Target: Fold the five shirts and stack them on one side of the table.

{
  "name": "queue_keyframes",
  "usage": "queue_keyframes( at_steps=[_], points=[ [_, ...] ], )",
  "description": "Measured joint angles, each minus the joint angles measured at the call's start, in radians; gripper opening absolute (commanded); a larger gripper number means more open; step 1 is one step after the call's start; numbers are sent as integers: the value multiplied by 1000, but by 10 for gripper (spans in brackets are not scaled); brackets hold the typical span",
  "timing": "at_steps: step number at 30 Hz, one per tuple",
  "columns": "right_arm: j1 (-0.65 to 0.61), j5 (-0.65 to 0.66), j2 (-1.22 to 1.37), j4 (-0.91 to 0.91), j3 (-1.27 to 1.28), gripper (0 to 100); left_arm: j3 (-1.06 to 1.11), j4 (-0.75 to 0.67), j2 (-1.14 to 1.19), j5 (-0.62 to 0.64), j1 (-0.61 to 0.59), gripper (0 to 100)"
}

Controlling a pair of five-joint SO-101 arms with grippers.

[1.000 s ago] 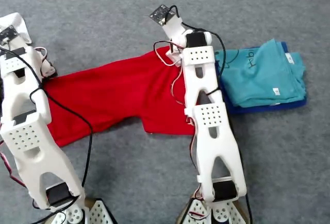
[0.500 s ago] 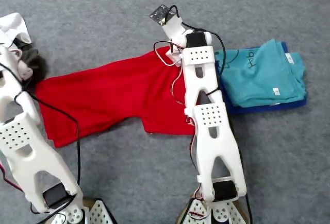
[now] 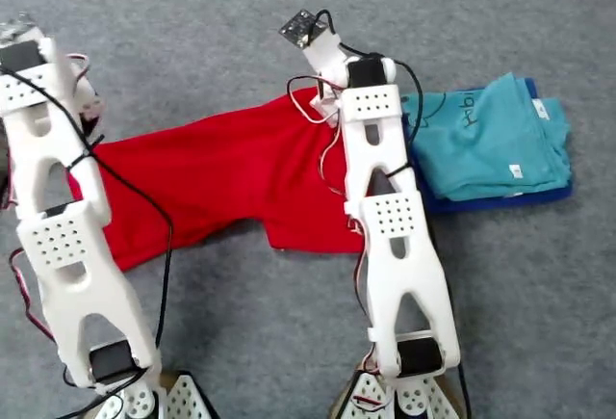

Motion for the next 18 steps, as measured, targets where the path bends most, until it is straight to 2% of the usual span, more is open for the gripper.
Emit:
queue_keyframes(
  at_steps=[6, 10, 14, 18],
  points=[
    [2, -23, -124, 43, 0, 3, -34, 61, -58, -77, -12, 18],
    [2, -23, -264, 83, 0, 3, 52, 69, -126, -130, -66, 20],
    [2, -23, -368, 80, -2, 3, 258, 18, -232, -178, -106, 20],
    [-3, -26, -379, 21, 68, 3, 620, -178, -471, -192, -92, 20]
  ],
)
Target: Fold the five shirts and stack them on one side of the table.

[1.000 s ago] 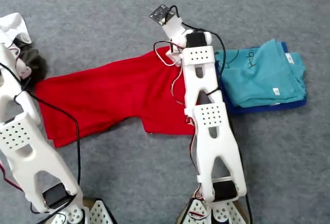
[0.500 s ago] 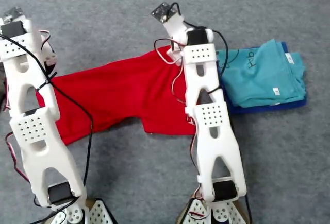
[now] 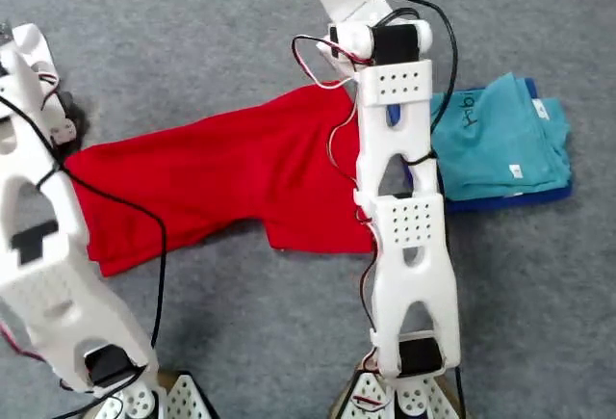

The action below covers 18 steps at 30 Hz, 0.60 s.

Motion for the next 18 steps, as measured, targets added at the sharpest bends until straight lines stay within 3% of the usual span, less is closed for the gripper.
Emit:
queue_keyframes(
  at_steps=[7, 11, 14, 18],
  points=[
    [-38, 0, 3, 38, 143, 3, 868, -545, -557, -2, 55, 19],
    [-38, 0, 2, 203, 106, 2, 991, -555, -545, 0, 60, 19],
    [-37, 0, -17, 230, 107, 2, 1010, -560, -470, 12, 64, 19],
    [-46, -21, -144, 233, 319, 2, 1066, -562, -413, 25, 101, 19]
  ],
)
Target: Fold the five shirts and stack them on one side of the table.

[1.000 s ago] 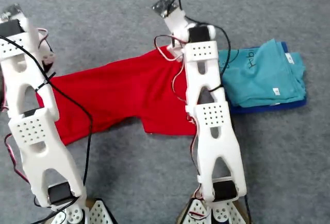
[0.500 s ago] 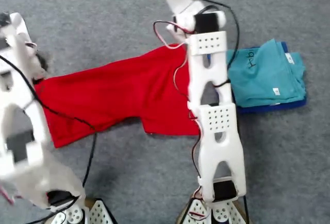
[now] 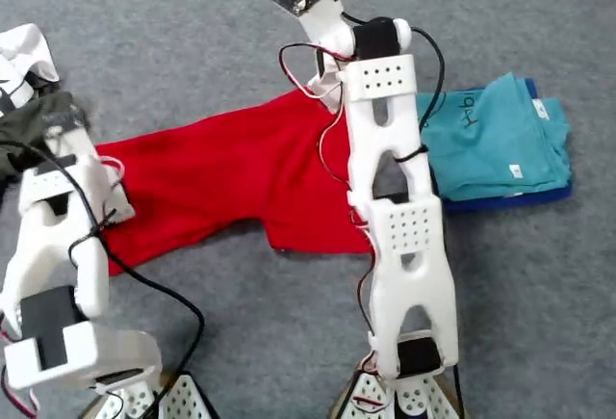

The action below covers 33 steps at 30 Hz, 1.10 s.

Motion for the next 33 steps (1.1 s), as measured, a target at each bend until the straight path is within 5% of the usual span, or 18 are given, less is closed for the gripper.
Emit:
queue_keyframes(
  at_steps=[8, 13, 22, 33],
  points=[
    [-9, -12, -252, -196, 672, 2, 141, -6, -104, 23, 18, 19],
    [-6, -12, -238, -365, 838, 2, 158, -8, -120, 23, 18, 19],
    [152, 14, -55, -358, 700, 2, 180, -8, -129, -11, 21, 19],
    [149, 75, 61, -74, 293, 2, 181, -6, -137, -61, 12, 19]
  ],
)
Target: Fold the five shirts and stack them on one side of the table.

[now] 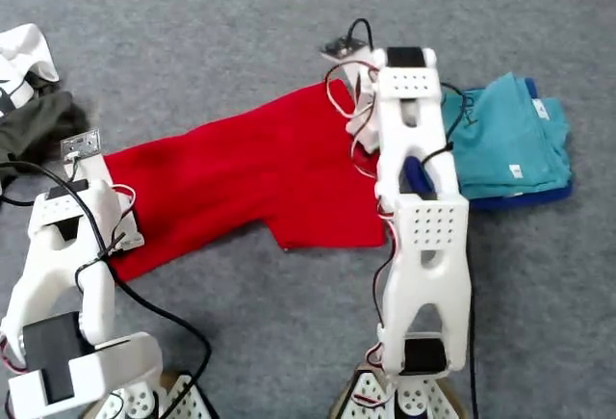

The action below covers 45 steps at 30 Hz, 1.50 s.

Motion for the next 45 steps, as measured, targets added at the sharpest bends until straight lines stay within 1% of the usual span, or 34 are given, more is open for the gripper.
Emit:
queue_keyframes(
  at_steps=[2, 5, 8, 11, 14, 16, 19, 22, 26, 28, 30, 34, 39, 42, 45],
  points=[
    [-26, 0, 0, 54, -106, 2, 0, 34, -28, -2, 0, 19],
    [-52, 0, 0, 66, -226, 3, -9, 120, -107, -2, 0, 19],
    [-94, 0, 0, 68, -249, 3, -52, 190, -229, 0, 0, 19],
    [-137, -2, 12, 46, -250, 3, -112, 206, -322, 0, -2, 21],
    [-147, -2, 41, -31, -250, 3, -155, 157, -308, 0, -3, 19],
    [-147, -5, 72, -81, -253, 3, -178, 107, -245, 0, -3, 19],
    [-146, -6, 110, -120, -255, 3, -241, 55, -98, -2, -15, 19],
    [-147, -6, 147, -164, -256, 4, -324, 2, 75, 23, -49, 19],
    [-121, -6, 230, -290, -256, 4, -439, -114, 310, 48, -97, 18],
    [-97, -8, 261, -344, -256, 3, -488, -130, 420, 48, -106, 18],
    [-78, -9, 281, -365, -258, 3, -540, -120, 470, 48, -112, 18],
    [-54, -9, 292, -382, -267, 3, -552, -127, 477, 49, -123, 18],
    [-52, -9, 293, -370, -287, 3, -491, -164, 420, 49, -124, 18],
    [-48, -9, 284, -288, -353, 3, -422, -163, 316, 44, -126, 18],
    [-52, -9, 239, -158, -460, 3, -319, -135, 144, 37, -112, 18]
  ],
)
